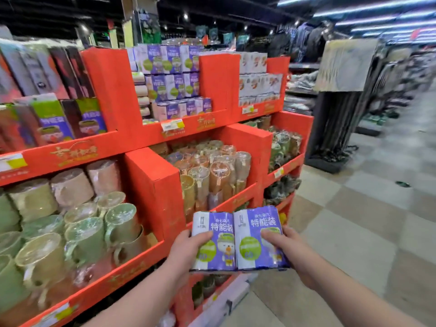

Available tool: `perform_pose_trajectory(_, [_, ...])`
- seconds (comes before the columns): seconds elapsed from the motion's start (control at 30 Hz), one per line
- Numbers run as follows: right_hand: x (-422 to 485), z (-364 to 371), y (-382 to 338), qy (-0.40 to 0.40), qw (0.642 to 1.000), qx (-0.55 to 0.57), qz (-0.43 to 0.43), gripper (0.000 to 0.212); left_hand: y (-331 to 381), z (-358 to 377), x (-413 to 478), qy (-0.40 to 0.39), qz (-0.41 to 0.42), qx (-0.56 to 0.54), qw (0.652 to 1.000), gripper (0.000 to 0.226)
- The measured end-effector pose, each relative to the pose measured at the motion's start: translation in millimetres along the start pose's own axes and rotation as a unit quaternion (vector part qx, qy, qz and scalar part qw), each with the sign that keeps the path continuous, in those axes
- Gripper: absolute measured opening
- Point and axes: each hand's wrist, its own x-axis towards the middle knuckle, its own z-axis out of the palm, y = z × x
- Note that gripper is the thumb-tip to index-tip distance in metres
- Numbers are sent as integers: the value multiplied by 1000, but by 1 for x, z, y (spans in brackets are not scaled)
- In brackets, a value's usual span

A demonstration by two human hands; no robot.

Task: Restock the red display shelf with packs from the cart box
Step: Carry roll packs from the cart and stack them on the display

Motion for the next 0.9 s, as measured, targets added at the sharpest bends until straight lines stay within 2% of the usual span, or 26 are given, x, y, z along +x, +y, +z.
perform_pose_trajectory(0.07, [27,-9,-17,15,1000,4,-13,22,17,15,29,-15,5,-2,1000,24])
perform_pose_trajectory(0.2, [89,-13,-54,29,999,4,-34,30,60,32,87,-20,24,-14,999,23])
perform_pose_trajectory(0.47, [195,-3,-108,-7,997,14,-69,33,130,36,173,-19,69,-27,997,25])
perform_pose_trajectory(0.57, [236,7,-126,-45,997,10,-67,35,147,32,196,7,83,-36,996,25])
perform_pose_trajectory(0.67, [275,24,-149,-63,995,7,-72,10,165,23,221,47,95,-49,993,29])
perform_pose_trajectory(0.83, [346,58,-193,-152,983,-25,-96,23,194,7,257,128,126,-91,980,32])
perform_pose_trajectory(0.9, [375,71,-213,-188,976,-36,-108,22,205,2,271,162,139,-102,972,31])
